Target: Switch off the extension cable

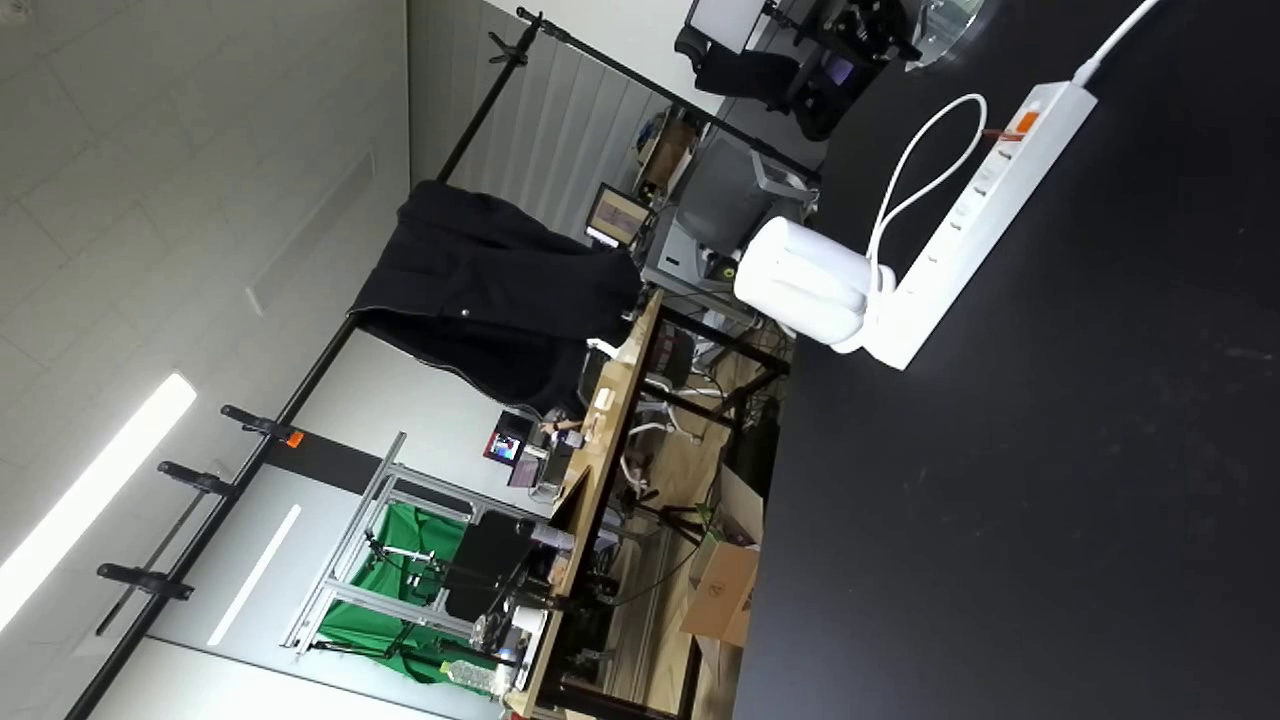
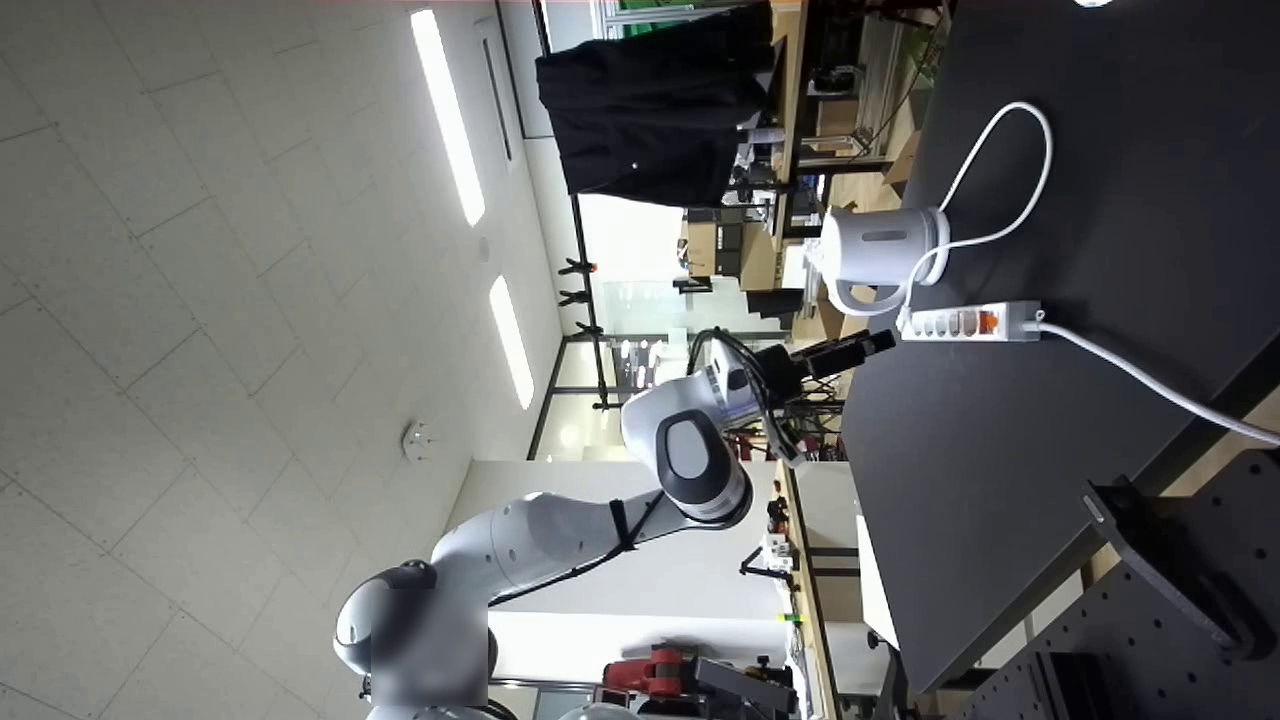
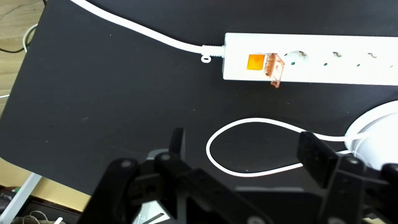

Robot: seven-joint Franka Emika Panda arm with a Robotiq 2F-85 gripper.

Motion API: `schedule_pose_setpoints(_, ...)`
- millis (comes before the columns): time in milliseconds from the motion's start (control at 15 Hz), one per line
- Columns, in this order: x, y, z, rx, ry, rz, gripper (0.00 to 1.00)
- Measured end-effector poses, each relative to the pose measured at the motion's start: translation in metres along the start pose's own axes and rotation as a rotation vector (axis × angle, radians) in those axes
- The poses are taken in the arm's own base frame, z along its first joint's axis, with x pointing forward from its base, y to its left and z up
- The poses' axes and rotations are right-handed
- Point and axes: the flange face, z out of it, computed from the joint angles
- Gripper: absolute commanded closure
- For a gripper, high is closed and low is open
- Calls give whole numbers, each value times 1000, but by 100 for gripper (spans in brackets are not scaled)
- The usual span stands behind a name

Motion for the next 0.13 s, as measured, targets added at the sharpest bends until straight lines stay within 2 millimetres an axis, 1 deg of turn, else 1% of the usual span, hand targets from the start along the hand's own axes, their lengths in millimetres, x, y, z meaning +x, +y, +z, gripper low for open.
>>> schedule_pose_setpoints(133,-1,0,-1,1,-1,-1,7)
